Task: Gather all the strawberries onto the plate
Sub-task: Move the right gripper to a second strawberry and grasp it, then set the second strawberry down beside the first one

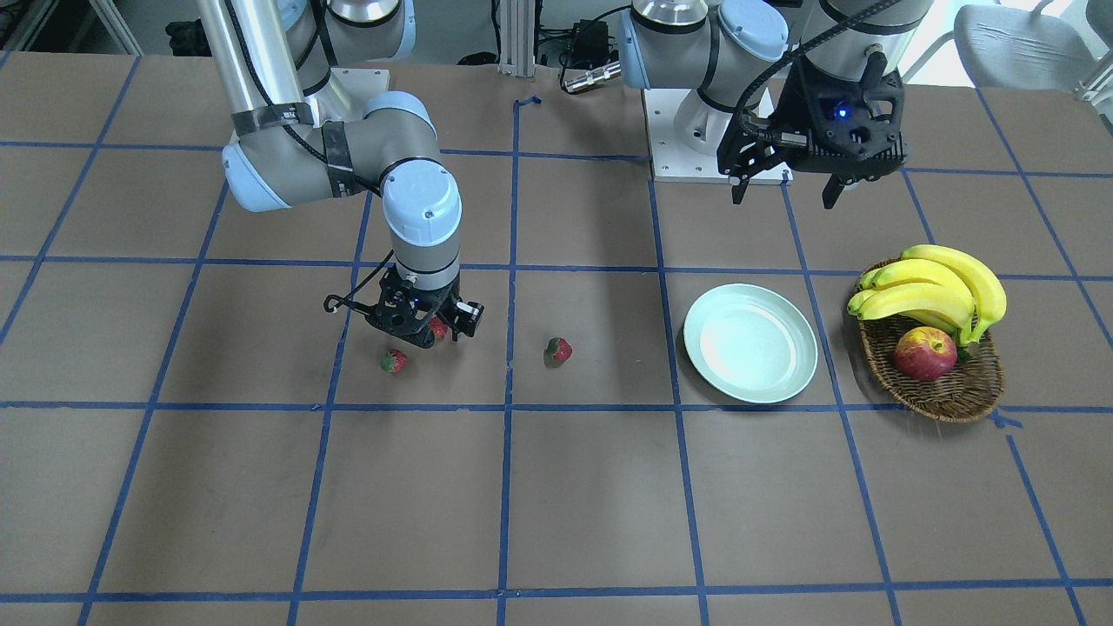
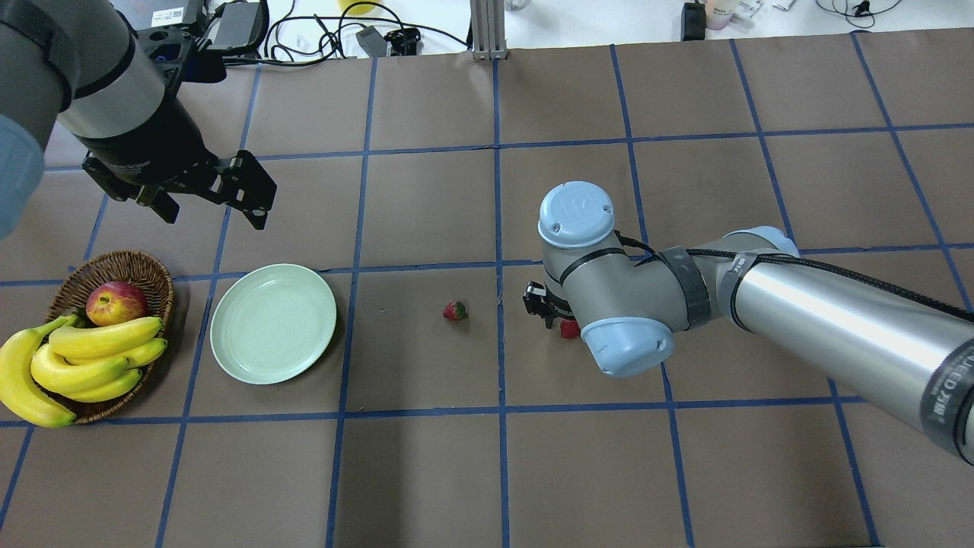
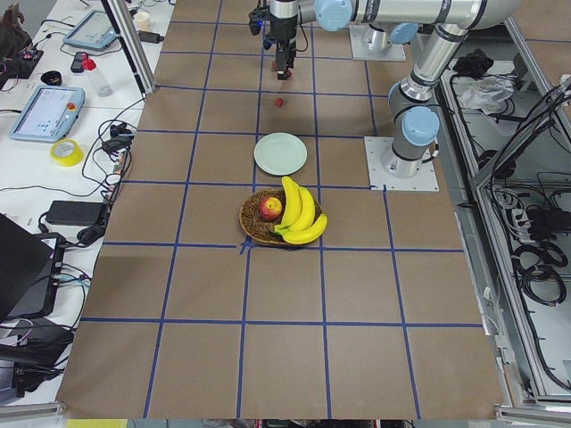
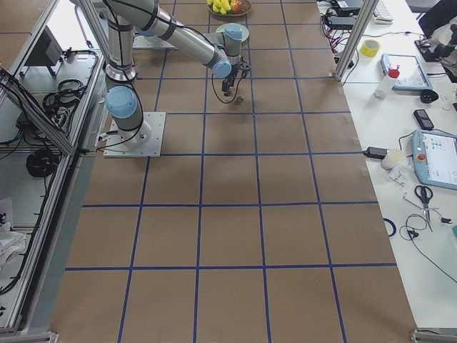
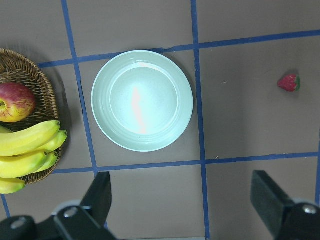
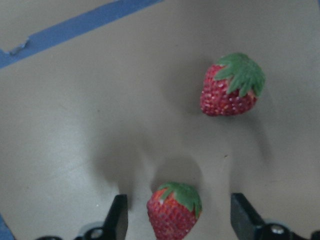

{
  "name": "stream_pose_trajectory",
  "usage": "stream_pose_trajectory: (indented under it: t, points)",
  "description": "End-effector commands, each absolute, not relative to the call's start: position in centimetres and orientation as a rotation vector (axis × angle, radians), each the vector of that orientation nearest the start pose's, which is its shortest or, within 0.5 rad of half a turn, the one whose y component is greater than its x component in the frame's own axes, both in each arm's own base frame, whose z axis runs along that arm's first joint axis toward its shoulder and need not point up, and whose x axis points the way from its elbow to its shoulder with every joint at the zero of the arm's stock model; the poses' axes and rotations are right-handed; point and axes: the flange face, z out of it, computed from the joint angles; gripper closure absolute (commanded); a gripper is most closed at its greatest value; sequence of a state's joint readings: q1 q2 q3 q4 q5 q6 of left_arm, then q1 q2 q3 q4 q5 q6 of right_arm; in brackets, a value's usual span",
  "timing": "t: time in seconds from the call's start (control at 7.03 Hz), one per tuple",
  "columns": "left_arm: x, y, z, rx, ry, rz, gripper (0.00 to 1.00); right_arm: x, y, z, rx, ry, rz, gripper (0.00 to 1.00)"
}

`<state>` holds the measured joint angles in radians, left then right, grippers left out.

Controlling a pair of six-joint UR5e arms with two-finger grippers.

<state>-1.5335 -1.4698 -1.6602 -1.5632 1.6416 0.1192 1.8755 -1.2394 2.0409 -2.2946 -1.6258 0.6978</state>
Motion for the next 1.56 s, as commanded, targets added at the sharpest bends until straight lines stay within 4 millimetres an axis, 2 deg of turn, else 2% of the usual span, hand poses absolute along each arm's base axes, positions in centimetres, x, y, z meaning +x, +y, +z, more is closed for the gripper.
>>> stream_pose_trajectory:
  t: [0.0,0.14,0.28,0.43,0.57,0.71,0.85,1.0,1.14,1.28,1.42]
  points:
    - [-11.4,-45.7,49.3,0.078,3.106,-0.049,0.0,27.4,-44.4,17.9,0.623,3.16,0.059,0.93]
    - [-11.4,-45.6,49.3,0.073,3.108,-0.05,0.0,27.7,-45.1,18.9,0.624,3.148,0.028,0.98]
    - [-11.4,-45.6,49.5,0.075,3.104,-0.054,0.0,29.2,-46.0,20.6,0.61,3.077,0.029,0.98]
    - [-11.3,-45.4,49.5,0.084,3.099,-0.053,0.0,32.1,-45.6,21.6,0.656,2.889,0.145,0.98]
    - [-11.3,-45.4,49.5,0.087,3.099,-0.053,0.0,33.9,-45.1,21.7,0.649,2.851,0.178,0.97]
    - [-11.4,-45.4,49.6,0.092,3.099,-0.055,0.0,35.9,-44.4,20.3,0.657,2.854,0.218,0.96]
    - [-11.3,-45.3,49.6,0.089,3.098,-0.055,0.0,36.6,-44.3,17.0,0.675,2.873,0.294,0.89]
    - [-11.3,-45.3,49.7,0.091,3.097,-0.058,0.0,37.1,-44.6,16.6,0.665,2.842,0.294,0.77]
    - [-11.3,-45.3,49.6,0.094,3.097,-0.055,0.0,36.9,-44.7,16.6,0.665,2.856,0.279,0.17]
    - [-11.3,-45.2,49.7,0.091,3.097,-0.06,0.0,37.0,-44.9,18.1,0.653,2.851,0.237,0.0]
    - [-11.3,-45.1,49.9,0.091,3.095,-0.067,0.0,35.9,-45.4,20.9,0.639,2.889,0.133,0.0]
